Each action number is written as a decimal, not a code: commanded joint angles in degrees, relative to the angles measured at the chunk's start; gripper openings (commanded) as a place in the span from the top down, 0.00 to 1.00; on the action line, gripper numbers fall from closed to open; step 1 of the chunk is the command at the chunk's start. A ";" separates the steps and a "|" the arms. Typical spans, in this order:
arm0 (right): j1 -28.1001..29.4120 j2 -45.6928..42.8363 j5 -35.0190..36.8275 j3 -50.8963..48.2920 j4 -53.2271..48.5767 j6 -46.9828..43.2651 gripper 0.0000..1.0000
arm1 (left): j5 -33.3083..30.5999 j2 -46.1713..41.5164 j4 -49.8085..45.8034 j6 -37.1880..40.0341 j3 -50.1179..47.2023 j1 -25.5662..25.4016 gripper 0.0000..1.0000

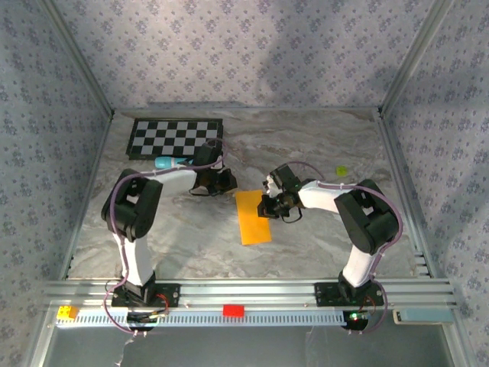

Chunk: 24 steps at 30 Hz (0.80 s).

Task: Fold a paper plane with a square sheet of paper (pick it up from the middle)
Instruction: First fold the square sheet of paper in half at the center of the table.

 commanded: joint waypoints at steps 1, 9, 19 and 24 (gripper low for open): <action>-0.50 2.29 5.66 -2.83 -8.09 -0.92 1.00 | -1.68 -5.14 -2.30 1.08 1.23 -1.42 0.86; -0.47 3.09 6.11 -1.66 -8.94 -0.86 1.00 | 11.09 -0.88 1.51 1.72 -0.52 -3.68 0.92; -0.62 2.92 6.30 -2.94 -8.53 -0.82 1.00 | 2.22 4.24 0.15 2.97 -2.78 -3.57 0.91; -0.48 2.49 6.21 -3.66 -8.18 -0.65 1.00 | -0.75 4.90 1.47 1.24 -2.89 -2.30 0.90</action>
